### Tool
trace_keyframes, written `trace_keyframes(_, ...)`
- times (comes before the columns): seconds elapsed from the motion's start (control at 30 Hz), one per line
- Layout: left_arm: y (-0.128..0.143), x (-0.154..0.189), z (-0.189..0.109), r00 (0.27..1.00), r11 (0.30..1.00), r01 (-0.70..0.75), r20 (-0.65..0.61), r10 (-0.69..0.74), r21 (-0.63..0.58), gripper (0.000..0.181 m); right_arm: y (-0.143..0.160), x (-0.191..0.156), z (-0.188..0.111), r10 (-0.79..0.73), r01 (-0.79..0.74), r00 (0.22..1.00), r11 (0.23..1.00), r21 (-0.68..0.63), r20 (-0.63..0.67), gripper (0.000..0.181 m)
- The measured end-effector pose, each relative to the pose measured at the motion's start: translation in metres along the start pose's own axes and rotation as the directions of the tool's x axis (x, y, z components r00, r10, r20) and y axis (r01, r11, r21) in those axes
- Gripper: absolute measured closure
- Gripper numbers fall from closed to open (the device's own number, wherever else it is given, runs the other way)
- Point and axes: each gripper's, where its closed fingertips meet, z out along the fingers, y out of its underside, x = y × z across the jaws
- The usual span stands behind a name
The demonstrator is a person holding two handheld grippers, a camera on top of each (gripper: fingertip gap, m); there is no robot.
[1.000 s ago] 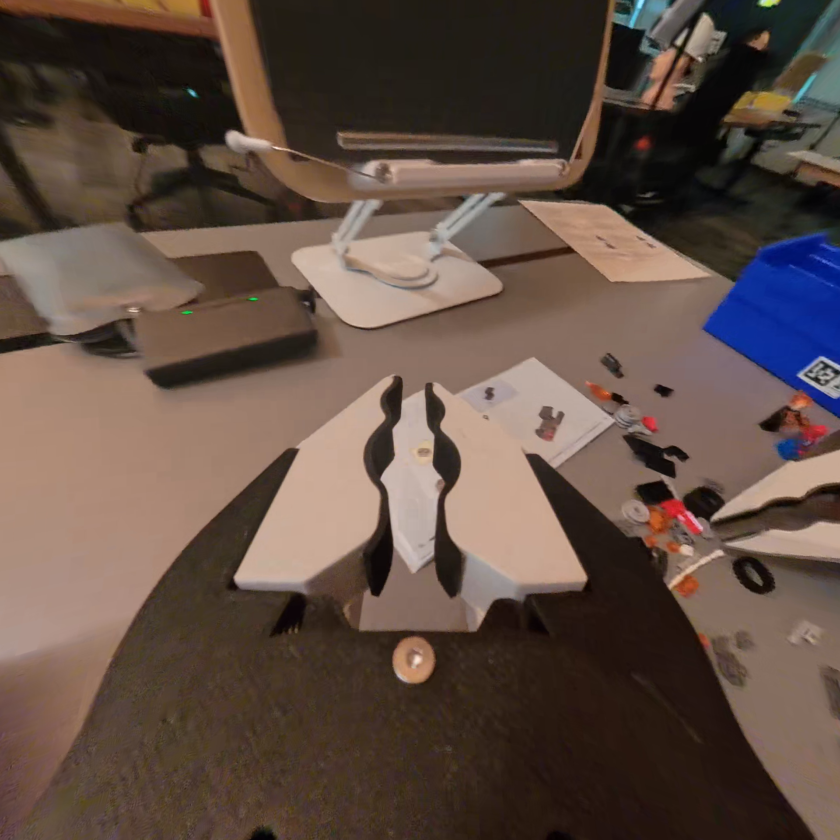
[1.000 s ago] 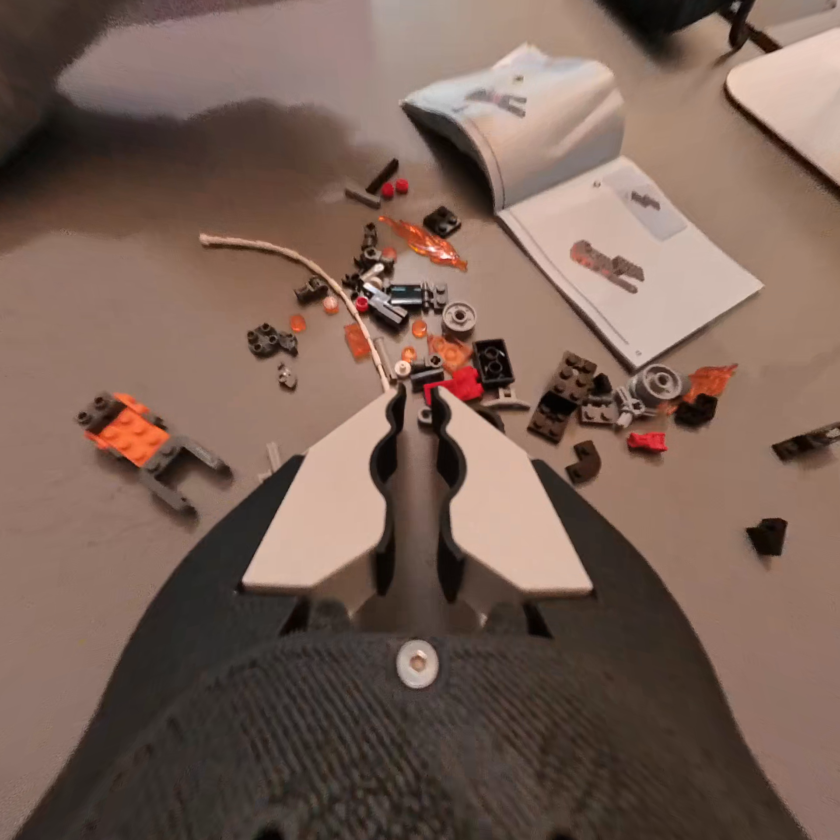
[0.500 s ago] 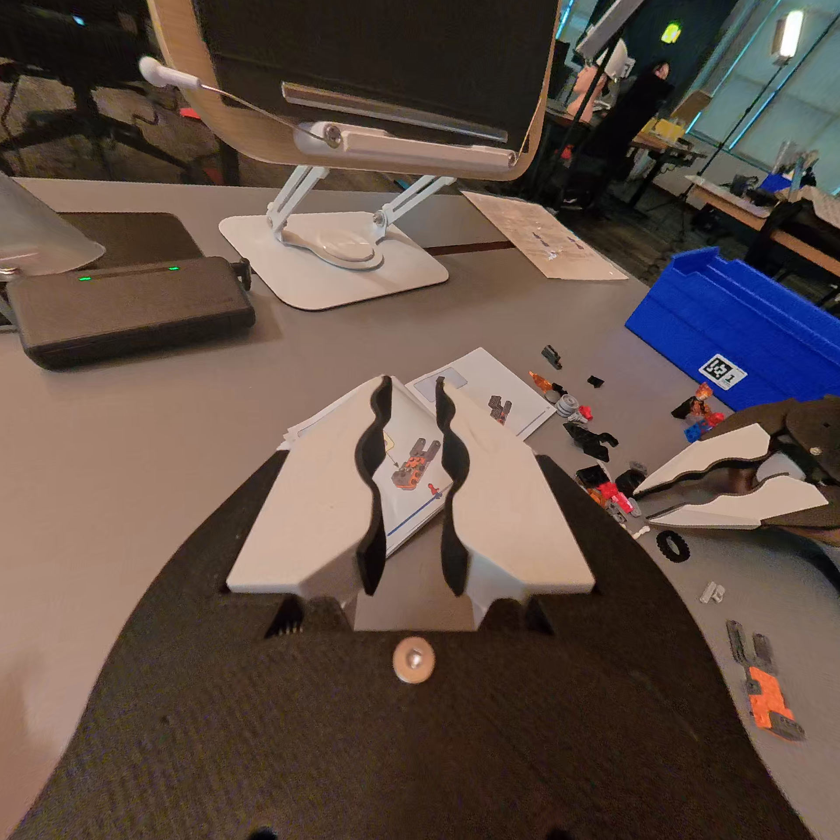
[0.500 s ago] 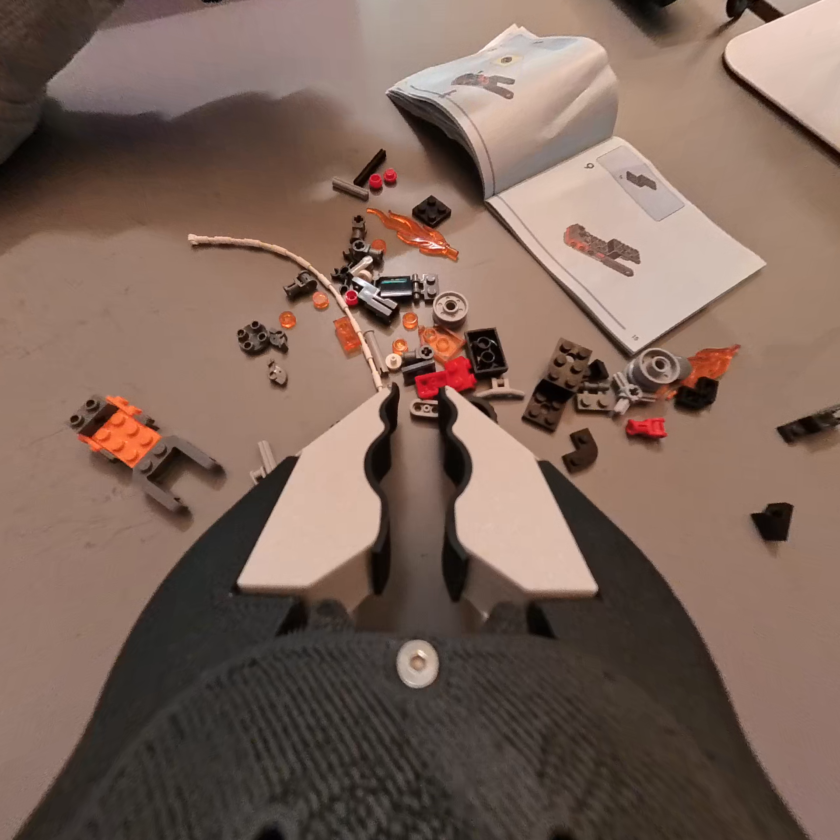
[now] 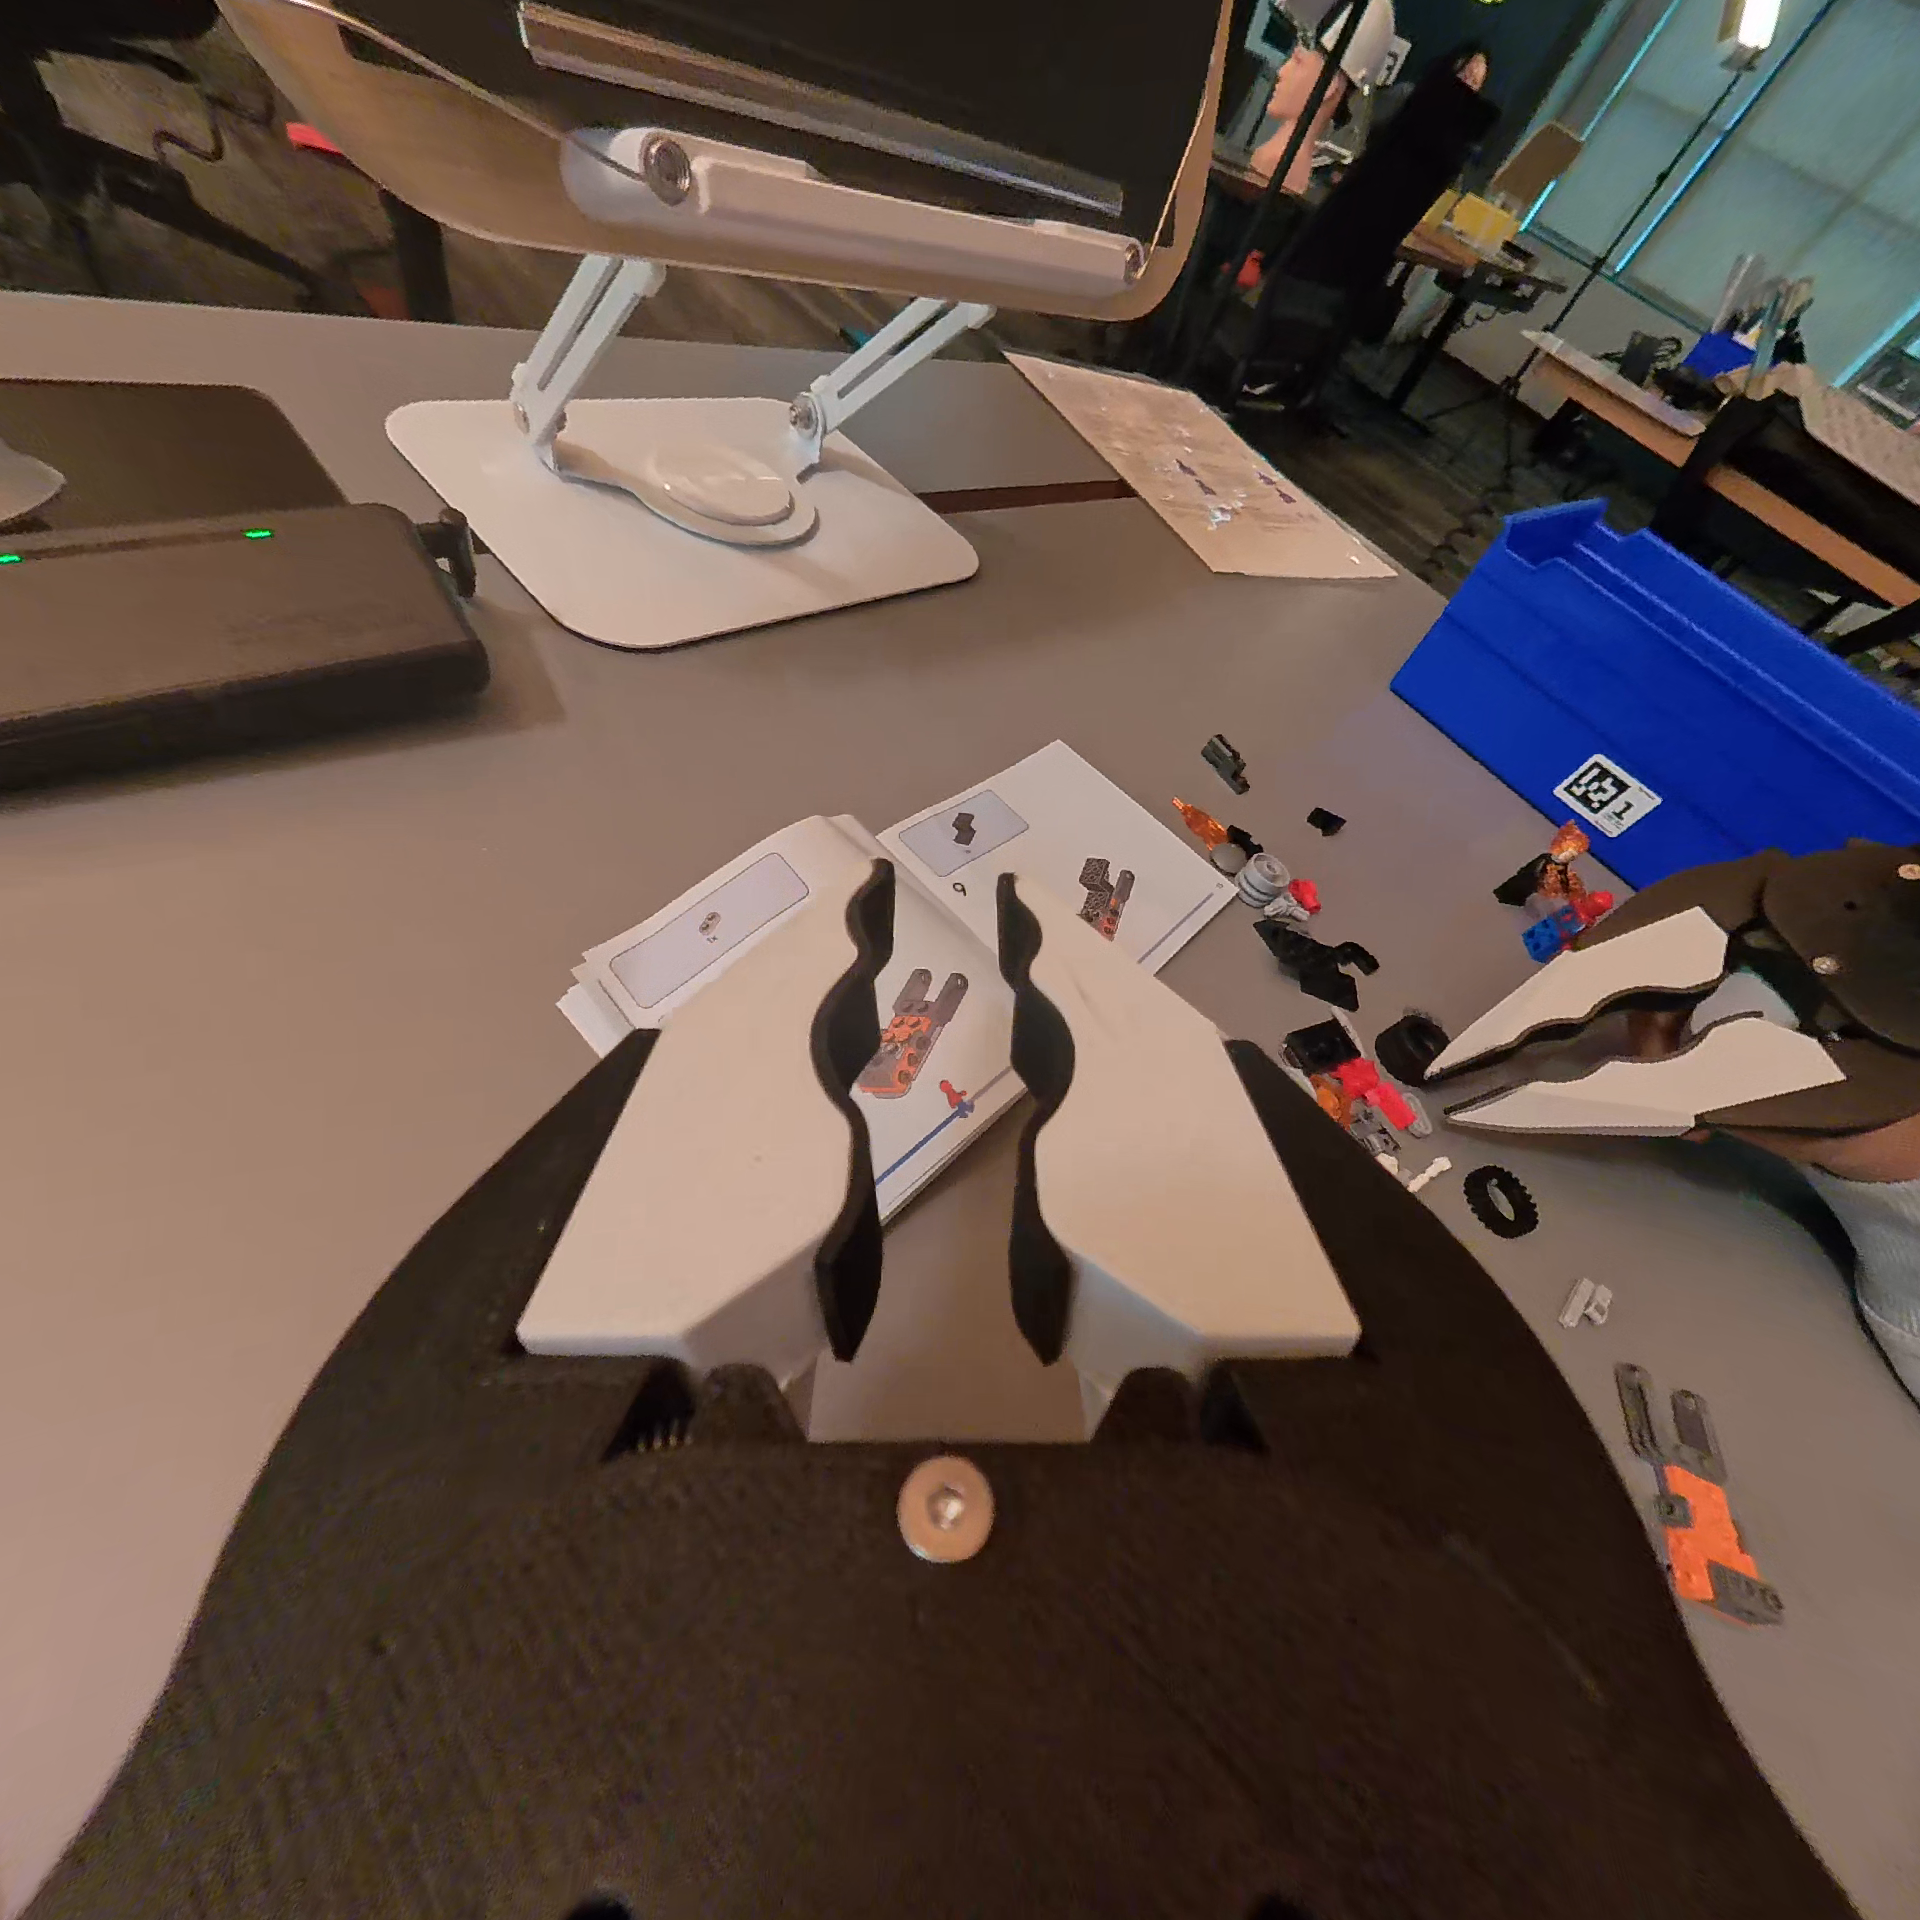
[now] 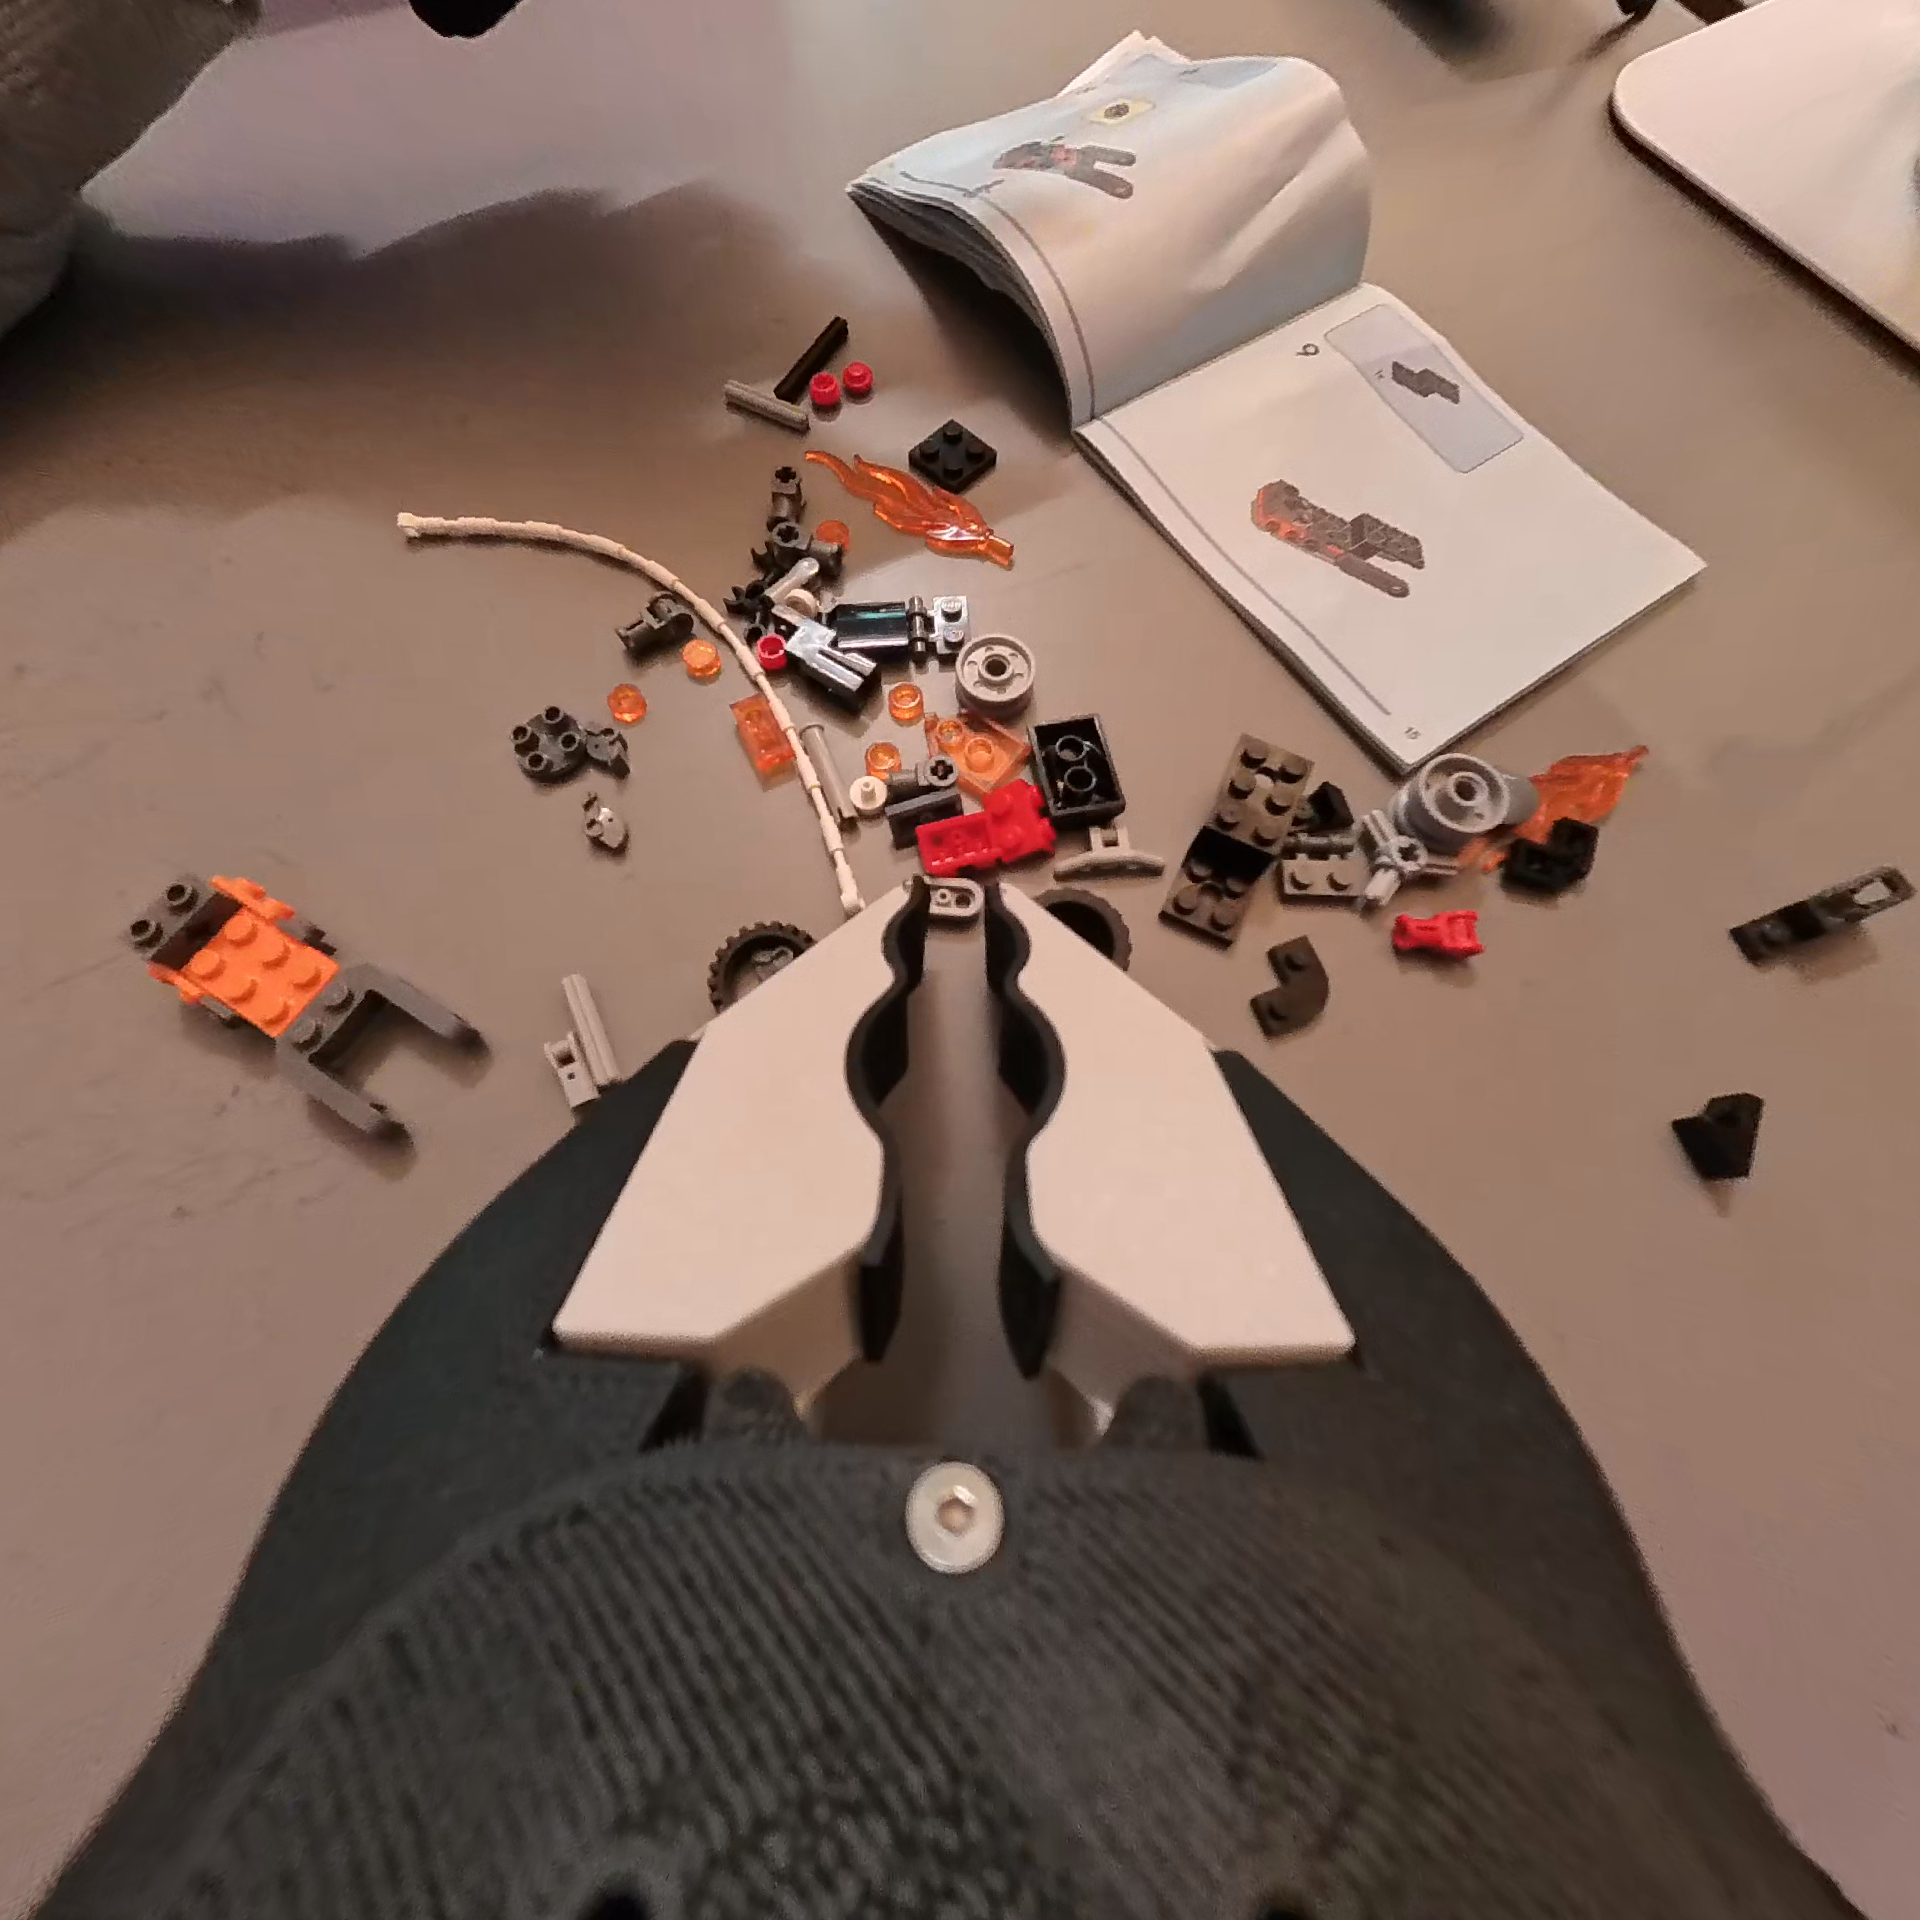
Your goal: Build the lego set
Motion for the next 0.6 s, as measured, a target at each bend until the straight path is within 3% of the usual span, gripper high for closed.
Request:
trace_keyframes(0.13, -0.001, 0.001, 0.0, 1.0, 1.0, 0.014, -0.013, -0.014, 0.005, 0.163, 0.0, 0.001, 0.0, -0.021, 0.021, 1.0, 1.0, -0.004, -0.02, 0.174)
trace_keyframes(0.23, -0.001, 0.002, 0.0, 1.0, 1.0, 0.015, -0.016, -0.015, 0.004, 0.163, 0.003, 0.011, -0.001, -0.014, 0.013, 0.997, 1.0, -0.016, -0.072, 0.164)
trace_keyframes(0.3, -0.001, 0.002, 0.0, 1.0, 1.0, 0.014, -0.017, -0.014, 0.005, 0.163, 0.003, 0.01, -0.002, -0.008, 0.008, 0.998, 1.0, -0.009, -0.062, 0.157)
trace_keyframes(0.6, 0.002, 0.004, 0.003, 1.0, 1.0, 0.014, -0.024, -0.014, -0.009, 0.162, 0.003, 0.0, 0.003, -0.037, 0.037, 0.999, 0.999, -0.014, -0.023, 0.157)
